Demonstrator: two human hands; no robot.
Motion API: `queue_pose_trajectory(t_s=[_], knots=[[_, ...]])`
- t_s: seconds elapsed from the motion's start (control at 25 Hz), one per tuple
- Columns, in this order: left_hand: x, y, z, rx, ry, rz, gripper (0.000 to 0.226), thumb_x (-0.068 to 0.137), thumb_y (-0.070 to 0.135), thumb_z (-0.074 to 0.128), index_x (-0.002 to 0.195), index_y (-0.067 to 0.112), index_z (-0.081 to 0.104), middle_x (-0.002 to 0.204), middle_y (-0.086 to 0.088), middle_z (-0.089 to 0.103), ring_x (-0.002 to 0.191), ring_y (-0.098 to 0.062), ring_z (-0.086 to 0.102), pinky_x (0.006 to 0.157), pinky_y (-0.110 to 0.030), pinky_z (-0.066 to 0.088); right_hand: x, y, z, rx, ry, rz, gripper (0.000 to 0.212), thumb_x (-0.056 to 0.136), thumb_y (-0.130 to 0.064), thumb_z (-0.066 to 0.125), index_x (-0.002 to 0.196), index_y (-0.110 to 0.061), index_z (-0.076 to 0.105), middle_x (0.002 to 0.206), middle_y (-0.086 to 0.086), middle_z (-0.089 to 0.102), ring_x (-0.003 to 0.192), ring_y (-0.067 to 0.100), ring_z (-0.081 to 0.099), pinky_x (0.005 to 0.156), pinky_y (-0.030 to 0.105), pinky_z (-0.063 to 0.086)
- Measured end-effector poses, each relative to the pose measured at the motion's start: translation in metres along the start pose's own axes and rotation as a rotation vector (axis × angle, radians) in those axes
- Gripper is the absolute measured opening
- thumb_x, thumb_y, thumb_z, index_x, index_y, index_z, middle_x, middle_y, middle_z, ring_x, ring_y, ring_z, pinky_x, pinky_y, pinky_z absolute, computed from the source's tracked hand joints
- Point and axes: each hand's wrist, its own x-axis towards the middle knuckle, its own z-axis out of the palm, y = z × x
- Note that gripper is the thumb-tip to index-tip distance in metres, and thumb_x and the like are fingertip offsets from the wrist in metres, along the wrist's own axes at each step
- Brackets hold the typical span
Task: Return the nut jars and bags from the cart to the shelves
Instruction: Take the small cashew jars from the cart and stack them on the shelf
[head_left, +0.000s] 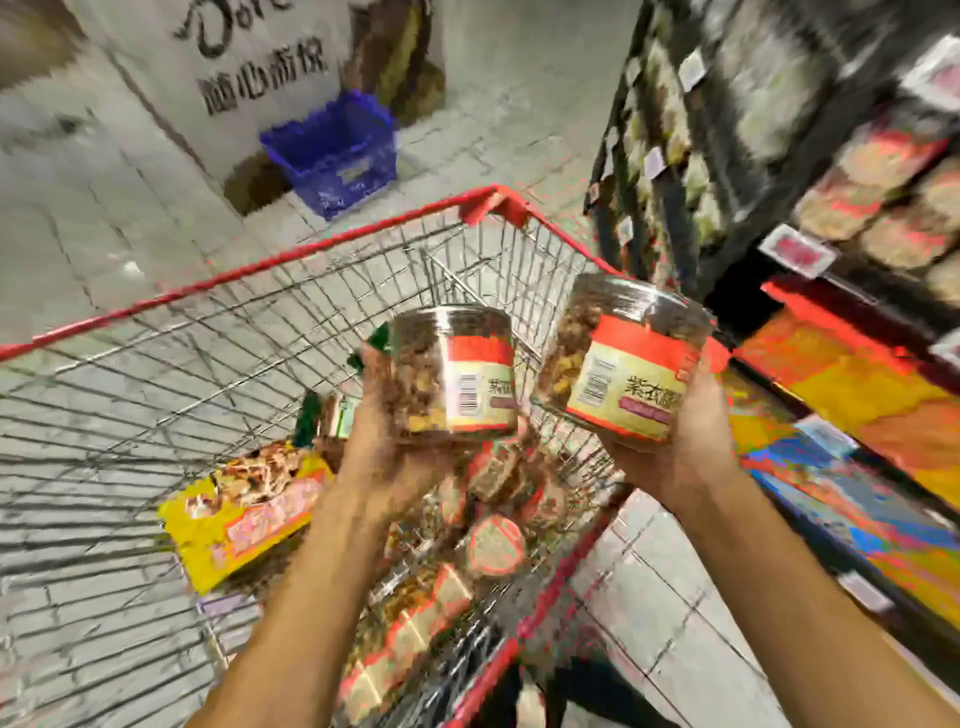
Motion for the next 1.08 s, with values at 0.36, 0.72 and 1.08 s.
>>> queue_pose_trajectory(t_s=[0.36, 0.72, 1.08], knots=[[0.039, -0.176, 0.213, 0.048, -0.329, -0.304, 0.074, 0.060, 0.052, 0.063, 0.122, 0.012, 0.061, 0.109, -0.013, 0.068, 0.093, -0.027, 0.067, 0.074, -0.044, 0.058, -0.143, -0.130, -0.206, 0.369, 0.261, -0.454, 0.060, 0.099, -0.041, 0.026, 0.077, -0.014, 0.075, 0.073, 0.004, 0.074, 0.065, 0.020, 0.072, 0.049, 0.033, 0.057], [0.017, -0.355, 0.339, 0.162, -0.420, -0.504, 0.061, 0.068, 0.068, 0.049, 0.081, 0.017, 0.079, 0.090, -0.009, 0.075, 0.082, -0.026, 0.072, 0.071, -0.047, 0.057, -0.244, -0.181, -0.365, 0.420, 0.470, -0.578, 0.062, 0.097, -0.043, 0.031, 0.059, -0.021, 0.075, 0.066, 0.000, 0.073, 0.061, 0.017, 0.071, 0.051, 0.029, 0.056], [0.092, -0.398, 0.375, 0.344, -0.487, -0.696, 0.078, 0.070, 0.073, 0.050, 0.119, 0.014, 0.066, 0.123, -0.013, 0.064, 0.114, -0.031, 0.061, 0.084, -0.048, 0.053, -0.208, -0.220, -0.410, 0.485, 0.514, -0.619, 0.048, 0.094, -0.043, 0.037, 0.066, -0.021, 0.071, 0.067, -0.001, 0.070, 0.061, 0.016, 0.069, 0.054, 0.028, 0.056]])
